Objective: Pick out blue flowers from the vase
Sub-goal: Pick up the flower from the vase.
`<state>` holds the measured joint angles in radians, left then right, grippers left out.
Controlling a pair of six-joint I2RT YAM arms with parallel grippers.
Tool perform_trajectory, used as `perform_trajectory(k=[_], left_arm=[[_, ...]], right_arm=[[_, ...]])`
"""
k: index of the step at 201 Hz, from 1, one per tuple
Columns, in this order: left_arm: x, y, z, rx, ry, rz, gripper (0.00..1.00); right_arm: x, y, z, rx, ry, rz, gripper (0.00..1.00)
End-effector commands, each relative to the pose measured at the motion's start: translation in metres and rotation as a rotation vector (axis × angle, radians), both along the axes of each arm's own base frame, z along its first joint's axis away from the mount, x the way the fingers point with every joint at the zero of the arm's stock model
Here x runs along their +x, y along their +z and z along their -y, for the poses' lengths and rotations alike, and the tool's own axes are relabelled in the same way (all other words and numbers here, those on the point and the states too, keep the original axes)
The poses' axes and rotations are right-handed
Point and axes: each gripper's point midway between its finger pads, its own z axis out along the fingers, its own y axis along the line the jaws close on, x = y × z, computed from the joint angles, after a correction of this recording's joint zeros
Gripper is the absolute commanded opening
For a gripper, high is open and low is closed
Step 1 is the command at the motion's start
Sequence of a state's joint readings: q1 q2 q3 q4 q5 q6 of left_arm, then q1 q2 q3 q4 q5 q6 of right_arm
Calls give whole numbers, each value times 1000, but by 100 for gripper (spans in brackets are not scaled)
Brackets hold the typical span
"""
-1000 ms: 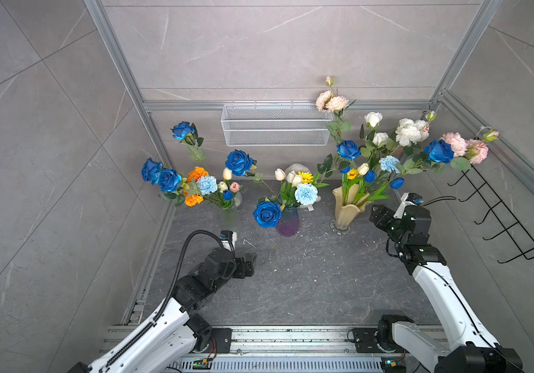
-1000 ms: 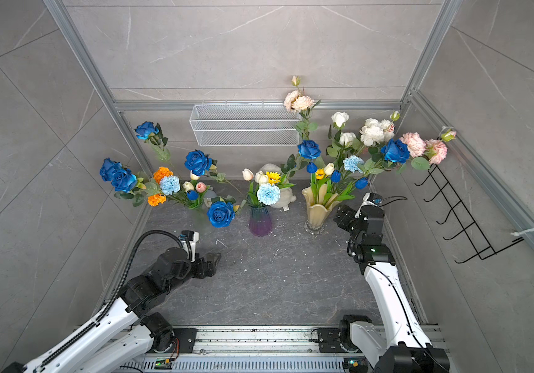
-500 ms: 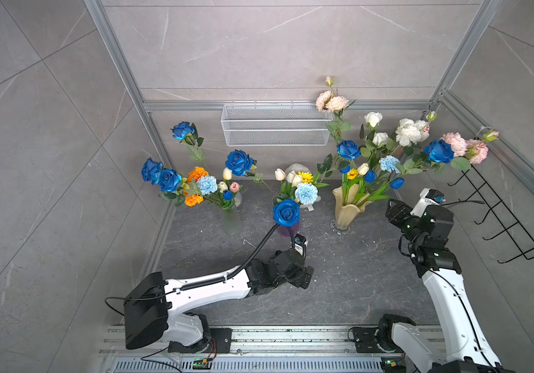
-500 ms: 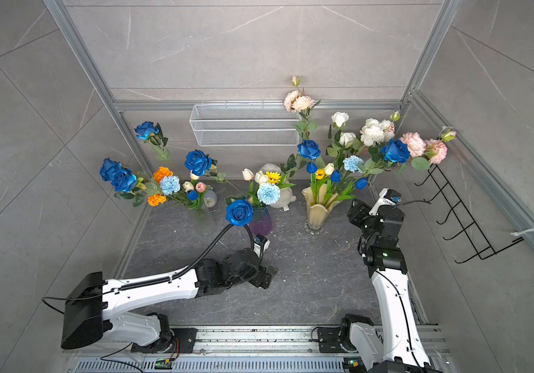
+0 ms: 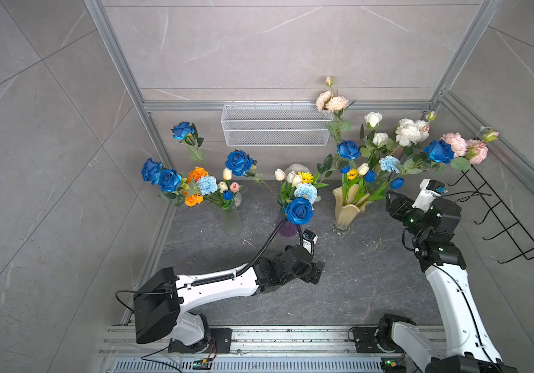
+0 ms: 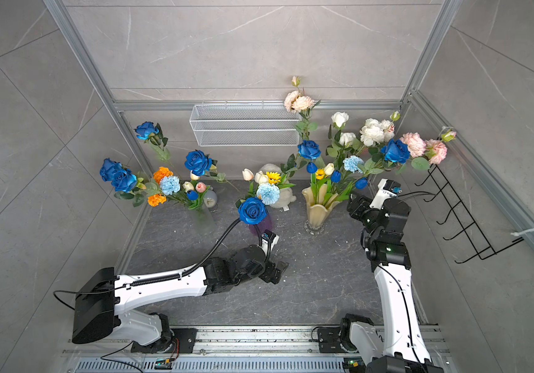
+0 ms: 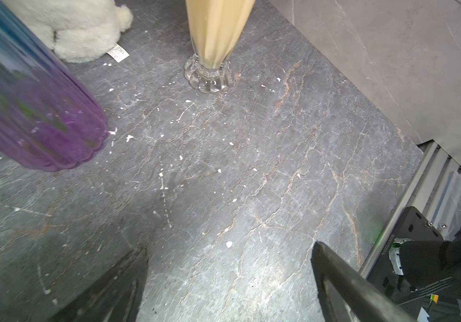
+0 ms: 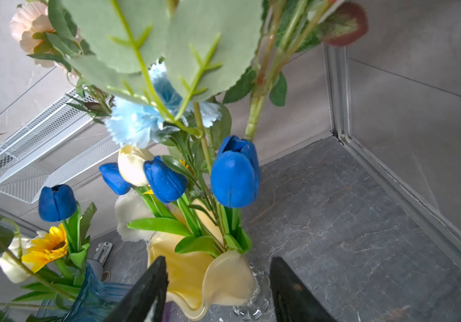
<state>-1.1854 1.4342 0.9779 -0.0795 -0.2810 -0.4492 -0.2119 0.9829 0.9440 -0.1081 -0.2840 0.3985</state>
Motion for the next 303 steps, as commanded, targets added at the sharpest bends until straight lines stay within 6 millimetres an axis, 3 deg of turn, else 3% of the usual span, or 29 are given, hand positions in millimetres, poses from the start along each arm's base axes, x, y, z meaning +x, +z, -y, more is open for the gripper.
perform_trajectory(k=[1, 61, 97, 122, 171, 229, 266, 289, 303], left_arm=[[5, 26, -15, -38, 64, 49, 93], [4, 26, -62, 18, 184, 41, 92], [4, 26, -92, 31, 265, 52, 92], [4, 25, -118, 11, 346, 61, 93], [0, 15, -157, -20, 464, 48, 93], [16, 12, -193, -103, 582, 11, 93], [37, 11, -202, -188, 602, -47, 92], [52, 24, -182, -198, 507, -40, 92], [57, 39, -162, -186, 410, -10, 92]], right_arm=[[-2, 15, -14, -31, 92, 44, 62], [-22, 5, -32, -71, 176, -8, 67], [-39, -9, -62, -142, 250, -58, 73], [-47, -21, -99, -201, 335, -86, 73], [-66, -41, -191, -361, 543, -77, 70], [-95, -28, -281, -565, 665, 58, 68], [-104, -5, -318, -618, 670, 164, 67], [-98, 16, -317, -593, 617, 208, 66], [-89, 18, -308, -607, 535, 178, 66]])
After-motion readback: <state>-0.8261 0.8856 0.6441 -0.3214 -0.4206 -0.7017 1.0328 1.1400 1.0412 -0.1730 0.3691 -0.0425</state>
